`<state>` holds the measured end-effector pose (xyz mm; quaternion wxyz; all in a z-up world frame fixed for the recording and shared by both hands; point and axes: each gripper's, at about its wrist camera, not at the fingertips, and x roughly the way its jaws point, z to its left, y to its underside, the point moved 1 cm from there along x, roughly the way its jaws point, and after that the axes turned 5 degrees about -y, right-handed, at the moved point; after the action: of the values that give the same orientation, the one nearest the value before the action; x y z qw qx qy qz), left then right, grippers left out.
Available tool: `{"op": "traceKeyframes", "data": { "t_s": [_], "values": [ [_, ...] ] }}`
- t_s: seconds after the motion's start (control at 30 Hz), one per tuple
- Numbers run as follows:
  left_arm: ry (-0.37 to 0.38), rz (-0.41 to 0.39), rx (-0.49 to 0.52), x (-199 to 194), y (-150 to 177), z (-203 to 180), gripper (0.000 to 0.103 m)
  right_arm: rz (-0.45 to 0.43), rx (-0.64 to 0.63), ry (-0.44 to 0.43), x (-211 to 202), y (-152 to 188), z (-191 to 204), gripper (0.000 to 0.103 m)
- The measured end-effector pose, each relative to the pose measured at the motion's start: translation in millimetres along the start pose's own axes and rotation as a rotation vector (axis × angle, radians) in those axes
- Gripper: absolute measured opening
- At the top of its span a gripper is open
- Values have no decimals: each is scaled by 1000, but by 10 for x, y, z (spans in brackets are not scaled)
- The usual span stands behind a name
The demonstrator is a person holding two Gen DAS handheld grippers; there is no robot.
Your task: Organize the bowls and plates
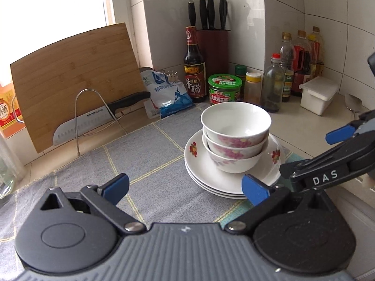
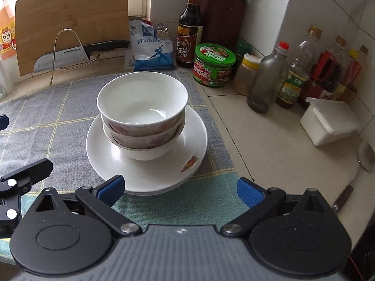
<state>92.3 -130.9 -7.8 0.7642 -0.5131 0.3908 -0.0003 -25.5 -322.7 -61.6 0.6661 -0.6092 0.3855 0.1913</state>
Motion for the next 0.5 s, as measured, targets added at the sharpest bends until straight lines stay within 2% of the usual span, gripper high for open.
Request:
{"op": "traceKeyframes", "data": {
  "t_s": [0.1,0.27,0.5],
  "values": [
    [-24,7,-12,-140,-47,16,102,-40,37,41,-239,73,89,103],
    [0,-21,-30,-387,-98,59,102,-96,115,52,-554,92,132,103],
    [0,-32,-79,-531,-171,146,102,-157,139,84,-826,130,213,103]
  ]
}}
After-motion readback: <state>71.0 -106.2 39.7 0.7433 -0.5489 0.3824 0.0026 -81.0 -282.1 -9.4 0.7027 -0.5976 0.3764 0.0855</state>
